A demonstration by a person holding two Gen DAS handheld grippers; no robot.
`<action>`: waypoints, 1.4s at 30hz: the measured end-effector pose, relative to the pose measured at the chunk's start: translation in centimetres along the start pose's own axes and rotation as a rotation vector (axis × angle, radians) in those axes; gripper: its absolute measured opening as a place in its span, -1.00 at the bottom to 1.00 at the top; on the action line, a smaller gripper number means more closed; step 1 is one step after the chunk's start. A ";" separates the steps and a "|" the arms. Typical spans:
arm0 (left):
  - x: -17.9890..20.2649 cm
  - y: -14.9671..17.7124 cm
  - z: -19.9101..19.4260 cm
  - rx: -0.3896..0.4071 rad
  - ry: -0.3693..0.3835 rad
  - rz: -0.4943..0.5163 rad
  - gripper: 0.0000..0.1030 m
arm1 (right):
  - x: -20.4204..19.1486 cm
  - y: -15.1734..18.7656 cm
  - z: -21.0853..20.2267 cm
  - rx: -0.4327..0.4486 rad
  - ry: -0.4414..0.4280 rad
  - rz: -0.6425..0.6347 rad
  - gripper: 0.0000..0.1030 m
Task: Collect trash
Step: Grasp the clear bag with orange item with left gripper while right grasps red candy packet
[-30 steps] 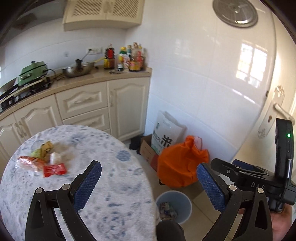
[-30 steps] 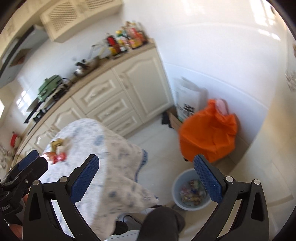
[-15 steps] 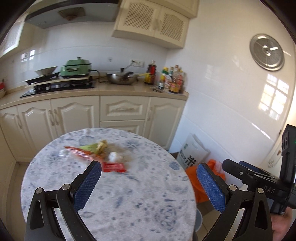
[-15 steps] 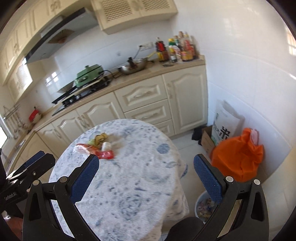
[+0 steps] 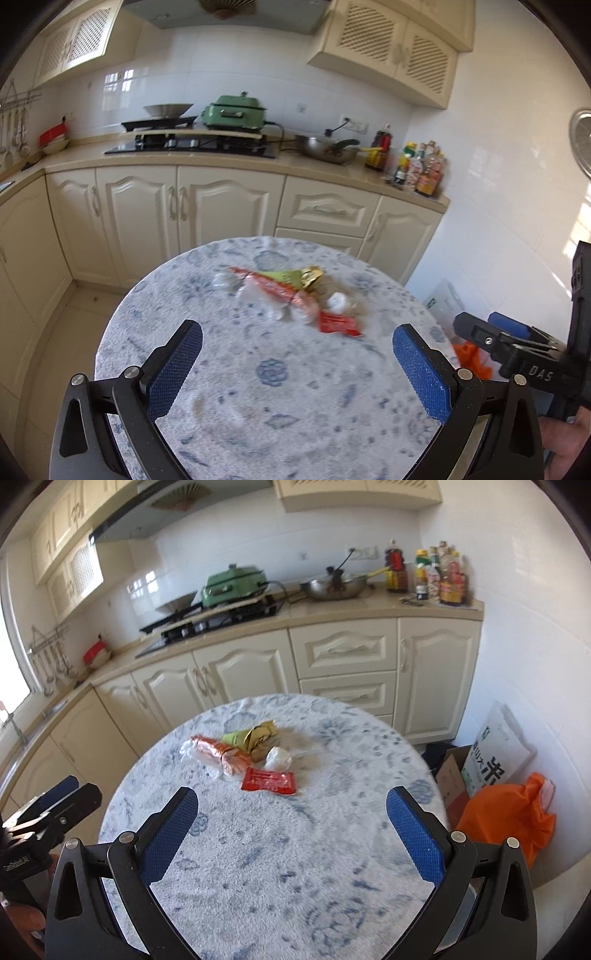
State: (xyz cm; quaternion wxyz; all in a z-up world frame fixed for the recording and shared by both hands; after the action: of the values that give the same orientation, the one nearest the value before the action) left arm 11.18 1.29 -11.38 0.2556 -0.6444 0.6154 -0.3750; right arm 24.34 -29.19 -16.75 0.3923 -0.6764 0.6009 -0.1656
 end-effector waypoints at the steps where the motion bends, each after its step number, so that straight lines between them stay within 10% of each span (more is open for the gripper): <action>1: -0.5 0.0 0.7 -0.010 -0.014 -0.007 0.97 | -0.2 0.1 1.1 -0.015 -0.005 -0.007 1.00; 13: -2.0 -3.2 12.5 -0.140 -0.089 -0.039 0.97 | -1.2 1.7 17.4 -0.254 -0.023 -0.133 0.95; 16: -1.5 -3.9 15.5 -0.155 -0.097 -0.035 0.97 | -0.9 2.0 19.8 -0.288 -0.057 -0.161 0.66; 31: 3.5 -5.3 31.7 -0.262 -0.170 -0.006 0.97 | 0.3 2.1 19.8 -0.252 -0.126 -0.188 0.42; 37: 1.7 -4.8 32.0 -0.244 -0.040 -0.015 0.33 | 0.5 2.1 19.5 -0.264 -0.131 -0.189 0.44; 42: -1.0 -5.7 32.3 -0.243 -0.080 -0.006 0.52 | 0.7 2.2 19.2 -0.260 -0.132 -0.177 0.44</action>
State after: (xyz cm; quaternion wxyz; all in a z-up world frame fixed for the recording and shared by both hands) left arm 40.42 -1.37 -26.06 0.1988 -0.6870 0.6438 -0.2723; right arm 36.40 -23.43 -30.78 0.3240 -0.7811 0.5284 -0.0752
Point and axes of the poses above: each gripper's, at about its wrist camera, not at the fingertips, and z roughly the way its jaws point, x to its right, y to its underside, the point moved 2 cm from there along z, roughly the way its jaws point, and after that the axes turned 5 degrees about -y, right-handed, at the moved point
